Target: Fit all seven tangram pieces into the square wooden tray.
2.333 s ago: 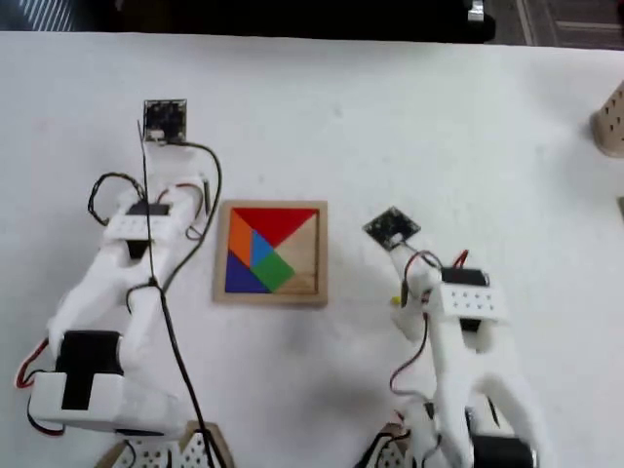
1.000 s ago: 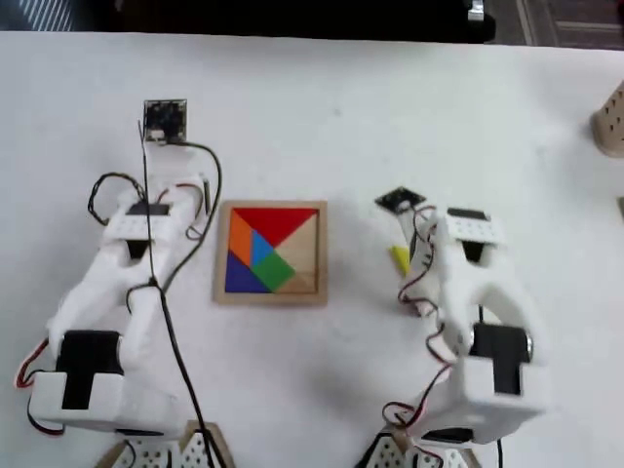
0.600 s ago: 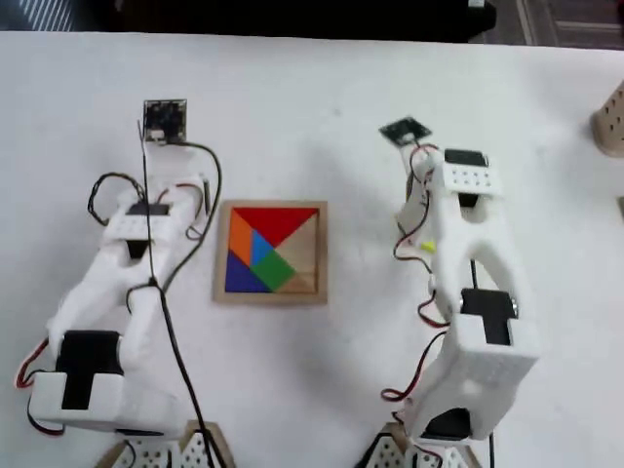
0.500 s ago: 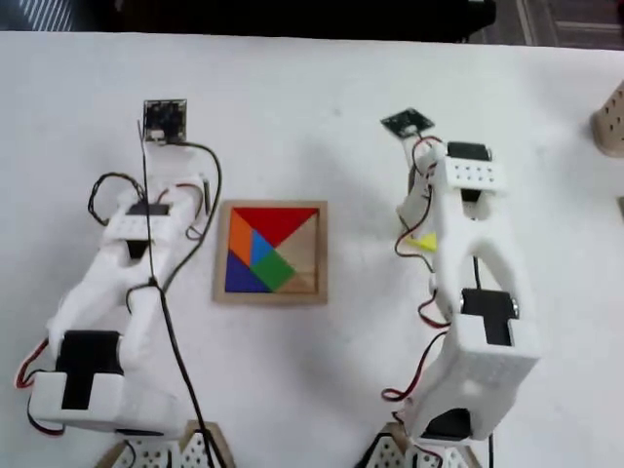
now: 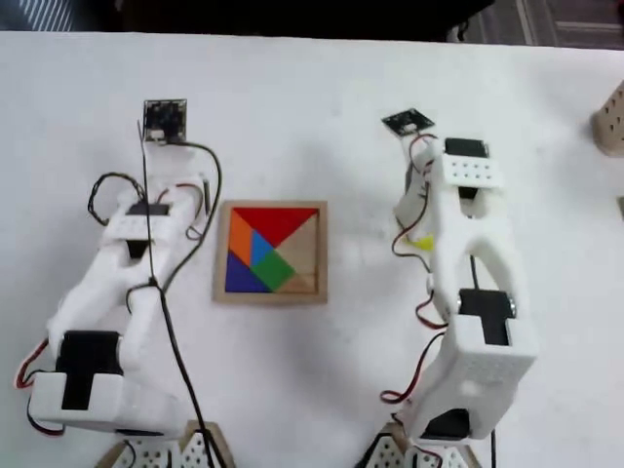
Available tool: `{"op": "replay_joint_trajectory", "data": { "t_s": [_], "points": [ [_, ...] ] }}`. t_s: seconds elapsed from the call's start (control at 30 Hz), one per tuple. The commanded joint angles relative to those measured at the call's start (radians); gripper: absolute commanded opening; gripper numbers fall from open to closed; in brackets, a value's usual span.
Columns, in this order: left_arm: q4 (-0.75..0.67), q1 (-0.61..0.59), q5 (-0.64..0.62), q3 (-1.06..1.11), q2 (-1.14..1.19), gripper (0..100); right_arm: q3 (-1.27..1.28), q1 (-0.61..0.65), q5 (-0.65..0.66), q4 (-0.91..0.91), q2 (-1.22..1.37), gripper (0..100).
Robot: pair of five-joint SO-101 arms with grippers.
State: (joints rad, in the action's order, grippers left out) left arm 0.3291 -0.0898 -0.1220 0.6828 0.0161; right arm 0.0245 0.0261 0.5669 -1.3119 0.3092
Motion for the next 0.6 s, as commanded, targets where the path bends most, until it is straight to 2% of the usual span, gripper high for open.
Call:
{"op": "replay_joint_trajectory", "data": {
  "t_s": [0.0, 0.17, 0.57],
  "points": [
    [-0.018, -0.004, 0.009, -0.066, -0.015, 2, 0.06, 0.048, -0.009, 0.088, -0.013, 29.8],
    [-0.018, -0.004, 0.009, -0.066, -0.015, 2, 0.101, 0.047, -0.049, 0.209, -0.005, 30.1],
    [-0.018, -0.004, 0.009, -0.066, -0.016, 2, 0.04, 0.018, -0.002, 0.173, 0.085, 35.4]
  ]
}}
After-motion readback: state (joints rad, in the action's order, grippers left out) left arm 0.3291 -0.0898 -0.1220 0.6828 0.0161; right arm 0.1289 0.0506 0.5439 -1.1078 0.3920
